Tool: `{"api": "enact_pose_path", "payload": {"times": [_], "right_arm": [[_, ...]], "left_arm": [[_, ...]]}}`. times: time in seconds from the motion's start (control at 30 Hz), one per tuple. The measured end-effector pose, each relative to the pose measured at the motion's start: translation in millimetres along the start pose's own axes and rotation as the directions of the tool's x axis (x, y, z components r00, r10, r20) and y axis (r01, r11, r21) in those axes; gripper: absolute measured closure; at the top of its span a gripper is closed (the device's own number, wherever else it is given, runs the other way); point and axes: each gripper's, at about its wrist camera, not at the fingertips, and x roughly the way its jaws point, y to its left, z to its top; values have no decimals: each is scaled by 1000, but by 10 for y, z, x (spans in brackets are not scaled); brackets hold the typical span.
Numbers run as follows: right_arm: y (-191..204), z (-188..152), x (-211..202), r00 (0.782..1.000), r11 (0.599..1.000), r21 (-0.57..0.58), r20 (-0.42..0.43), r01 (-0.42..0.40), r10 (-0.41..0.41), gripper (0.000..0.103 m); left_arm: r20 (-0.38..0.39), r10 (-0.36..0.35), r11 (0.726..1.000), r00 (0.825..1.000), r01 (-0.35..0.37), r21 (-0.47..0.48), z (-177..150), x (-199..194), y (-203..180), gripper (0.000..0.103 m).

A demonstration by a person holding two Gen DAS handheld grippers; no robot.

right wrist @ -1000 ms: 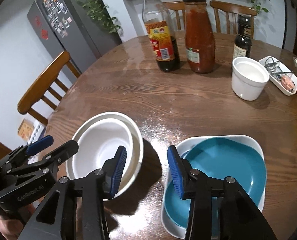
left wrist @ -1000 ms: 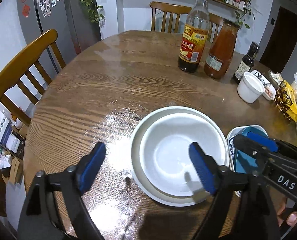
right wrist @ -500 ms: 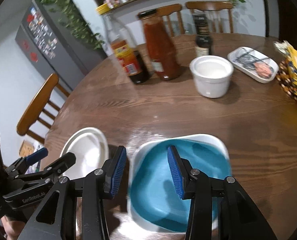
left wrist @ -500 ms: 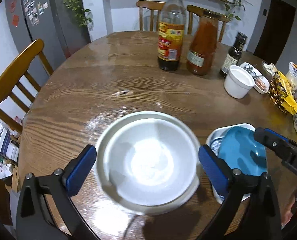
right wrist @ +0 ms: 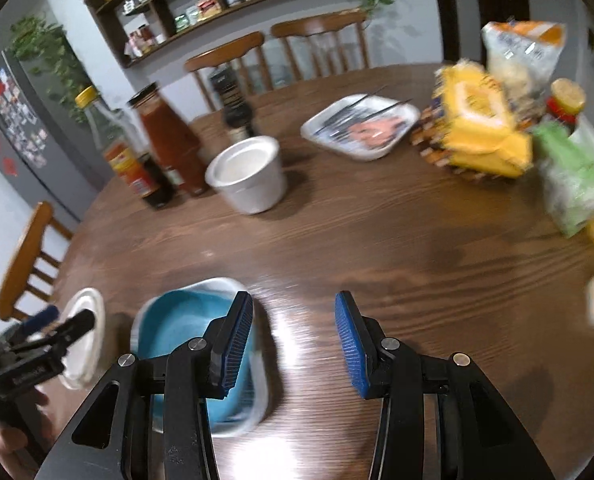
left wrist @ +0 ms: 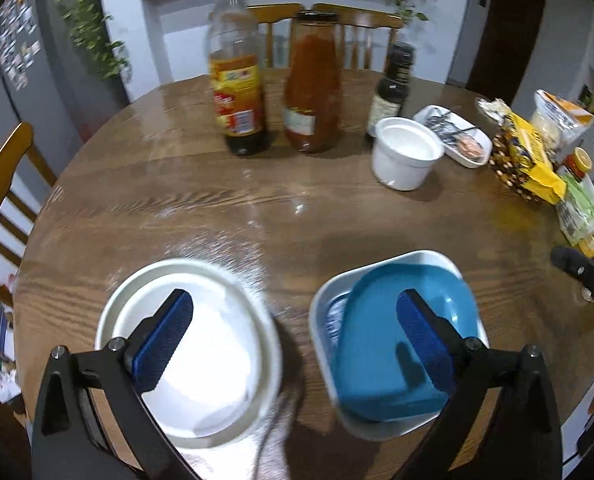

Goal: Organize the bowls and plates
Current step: 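Move the left tool toward the small white ramekin, then grasp the rim of the white ramekin with the left gripper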

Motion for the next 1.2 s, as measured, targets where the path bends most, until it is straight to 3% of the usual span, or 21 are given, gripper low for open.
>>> {"api": "enact_pose_path", "payload": {"times": [0.2,0.4,0.57,0.67,0.8,0.97,1.2], "right_arm": [[-341,223,-342,992,995,-15,82,100,-98,59],[-447,459,-508,984,995,-3,154,95,-93,59],[-335,651,-451,979,993,-61,181,103,-91,59],[-226,759,-391,980,992,-95,186,88,-69,59],[-94,905,-230,983,991,-122,180,57,-35,59],[-26,971,237,994,997,-55,86,-61,65,59],[-21,997,655,986,985,41,24,-167,166,59]], "left_arm": [[4,-39,999,999,39,30,168,41,-266,1],[47,-62,997,997,59,53,409,-23,-454,1],[88,-62,998,994,59,39,656,-54,-470,1],[107,-41,999,993,39,21,816,-22,-448,1],[48,-30,999,998,32,-39,931,217,-356,1],[-20,-33,995,999,31,-93,945,571,-292,1],[-26,-64,991,998,61,-116,1050,924,-359,1]]}}
